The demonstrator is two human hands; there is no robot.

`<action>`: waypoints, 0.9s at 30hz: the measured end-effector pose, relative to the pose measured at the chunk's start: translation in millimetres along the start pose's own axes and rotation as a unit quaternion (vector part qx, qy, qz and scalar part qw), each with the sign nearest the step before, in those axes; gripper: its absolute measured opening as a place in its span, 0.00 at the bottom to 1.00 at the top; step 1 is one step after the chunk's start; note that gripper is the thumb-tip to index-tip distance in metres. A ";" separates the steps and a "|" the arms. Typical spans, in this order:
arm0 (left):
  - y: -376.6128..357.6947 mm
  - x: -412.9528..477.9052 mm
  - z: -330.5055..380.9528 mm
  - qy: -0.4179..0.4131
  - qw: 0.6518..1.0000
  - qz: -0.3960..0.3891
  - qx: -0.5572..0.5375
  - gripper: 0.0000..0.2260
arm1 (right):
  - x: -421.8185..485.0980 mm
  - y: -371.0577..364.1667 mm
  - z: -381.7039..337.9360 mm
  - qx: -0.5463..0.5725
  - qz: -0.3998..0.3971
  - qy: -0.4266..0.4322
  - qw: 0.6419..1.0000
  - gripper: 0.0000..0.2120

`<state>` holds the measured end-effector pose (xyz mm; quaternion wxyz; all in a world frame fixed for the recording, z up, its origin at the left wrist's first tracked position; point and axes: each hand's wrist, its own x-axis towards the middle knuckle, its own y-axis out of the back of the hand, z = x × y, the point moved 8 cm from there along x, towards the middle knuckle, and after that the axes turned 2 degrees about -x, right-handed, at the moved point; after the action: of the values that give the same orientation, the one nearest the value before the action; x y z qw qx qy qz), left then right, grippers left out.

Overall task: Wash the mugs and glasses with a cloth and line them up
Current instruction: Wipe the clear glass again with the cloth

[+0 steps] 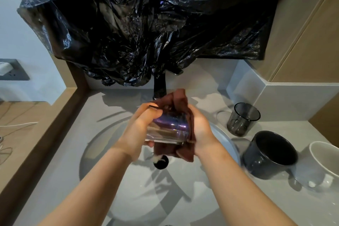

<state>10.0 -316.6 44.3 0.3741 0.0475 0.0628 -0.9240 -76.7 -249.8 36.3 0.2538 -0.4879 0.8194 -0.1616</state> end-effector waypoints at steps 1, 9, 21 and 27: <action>0.4 0.7 -3.6 0.008 0.999 0.021 -0.032 0.04 | -0.5 -2.3 4.3 0.031 0.009 -0.011 0.999 0.21; 2.7 -1.6 -11.1 0.034 0.995 0.092 -0.028 0.10 | -24.2 -5.8 -4.9 -0.304 0.176 0.250 0.902 0.14; -3.9 11.8 -11.4 0.017 0.999 -0.031 -0.039 0.17 | -1.7 19.5 18.7 0.032 0.085 -0.044 0.995 0.21; -2.4 14.8 -32.0 0.083 0.973 0.018 -0.213 0.20 | -22.3 7.1 23.0 -0.140 0.175 0.144 0.964 0.15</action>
<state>-1.0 -320.2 10.9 0.3854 0.0444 0.2884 -0.8754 -59.8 -227.2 19.5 0.0865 -0.3394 0.9343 -0.0669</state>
